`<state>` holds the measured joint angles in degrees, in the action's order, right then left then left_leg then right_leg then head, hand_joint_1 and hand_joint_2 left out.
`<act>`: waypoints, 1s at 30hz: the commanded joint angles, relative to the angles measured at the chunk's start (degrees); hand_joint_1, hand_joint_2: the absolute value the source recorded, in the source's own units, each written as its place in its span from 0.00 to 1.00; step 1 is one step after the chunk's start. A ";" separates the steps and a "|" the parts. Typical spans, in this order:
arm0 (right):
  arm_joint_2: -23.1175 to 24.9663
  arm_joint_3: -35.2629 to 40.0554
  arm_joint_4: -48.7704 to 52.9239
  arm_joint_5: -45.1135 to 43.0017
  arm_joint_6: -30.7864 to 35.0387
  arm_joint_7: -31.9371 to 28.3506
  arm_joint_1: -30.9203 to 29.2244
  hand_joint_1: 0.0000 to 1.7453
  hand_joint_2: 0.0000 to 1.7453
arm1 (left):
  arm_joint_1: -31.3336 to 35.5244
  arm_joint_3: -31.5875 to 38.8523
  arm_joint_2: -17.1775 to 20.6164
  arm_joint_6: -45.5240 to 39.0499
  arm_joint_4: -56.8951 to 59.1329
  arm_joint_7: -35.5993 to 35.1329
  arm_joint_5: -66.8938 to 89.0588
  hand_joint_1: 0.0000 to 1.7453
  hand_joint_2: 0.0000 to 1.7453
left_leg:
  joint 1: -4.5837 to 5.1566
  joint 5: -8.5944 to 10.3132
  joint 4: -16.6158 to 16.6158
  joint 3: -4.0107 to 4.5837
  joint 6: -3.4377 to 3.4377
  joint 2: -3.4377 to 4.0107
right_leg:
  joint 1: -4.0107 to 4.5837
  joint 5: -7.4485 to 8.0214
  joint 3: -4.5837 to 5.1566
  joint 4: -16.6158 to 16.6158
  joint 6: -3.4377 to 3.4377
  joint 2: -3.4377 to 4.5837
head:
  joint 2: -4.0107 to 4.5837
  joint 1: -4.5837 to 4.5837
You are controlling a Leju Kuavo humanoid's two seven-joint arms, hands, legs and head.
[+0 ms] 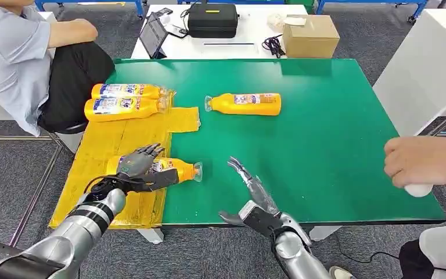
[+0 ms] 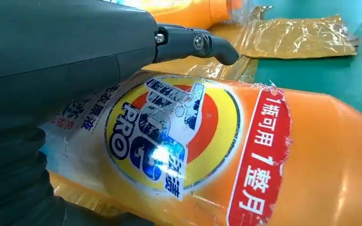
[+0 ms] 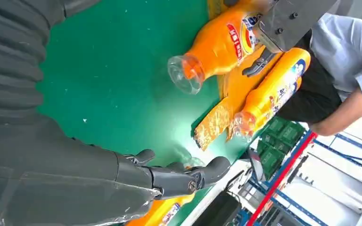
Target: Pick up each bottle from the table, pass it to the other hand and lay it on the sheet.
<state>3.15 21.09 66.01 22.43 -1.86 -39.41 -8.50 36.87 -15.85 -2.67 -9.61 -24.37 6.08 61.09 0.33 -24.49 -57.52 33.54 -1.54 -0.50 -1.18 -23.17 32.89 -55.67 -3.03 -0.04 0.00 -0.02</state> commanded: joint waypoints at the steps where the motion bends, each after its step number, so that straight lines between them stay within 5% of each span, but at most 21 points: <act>1: 0.33 -1.20 -4.33 -0.13 -0.18 -0.12 -2.35 0.00 1.00 | -4.33 0.03 2.29 3.44 6.79 -0.77 -0.59 0.00 1.00 | -0.02 -0.02 0.20 -0.22 0.11 0.48 | 0.03 0.12 -0.06 0.18 0.15 0.44 | 0.00 0.00; 7: 0.29 -1.50 -4.89 -0.23 0.06 -0.41 -2.26 0.00 1.00 | -4.30 0.94 1.44 1.84 5.64 1.27 -1.49 0.00 1.00 | -0.03 0.00 0.22 -0.25 0.12 0.48 | 0.04 0.14 -0.08 0.20 0.16 0.44 | 0.00 0.00; 16: -0.02 -1.41 -3.82 -0.06 0.18 -0.51 -0.47 0.00 1.00 | -4.84 -1.30 -3.27 -16.71 -6.19 8.93 -2.68 0.00 1.00 | -0.07 0.04 0.03 -0.09 0.09 0.04 | 0.07 0.02 0.03 0.10 0.13 0.00 | 0.00 0.00; 30: -0.37 -2.62 -3.67 0.09 0.68 -0.15 0.56 0.00 1.00 | -8.28 -10.99 -3.02 -18.59 -22.48 9.31 -3.72 0.00 1.00 | -0.04 0.07 -0.14 0.77 -0.03 -0.14 | 0.06 -0.06 0.79 0.01 0.06 -0.12 | 0.00 0.02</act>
<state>3.23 20.09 64.26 22.36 -1.49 -39.82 -7.83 30.14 -19.62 -6.19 -28.98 -36.34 16.55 57.86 0.35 -24.35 -57.63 34.39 -1.65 -0.57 -1.20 -23.15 33.82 -55.68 -3.07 -0.06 0.00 0.00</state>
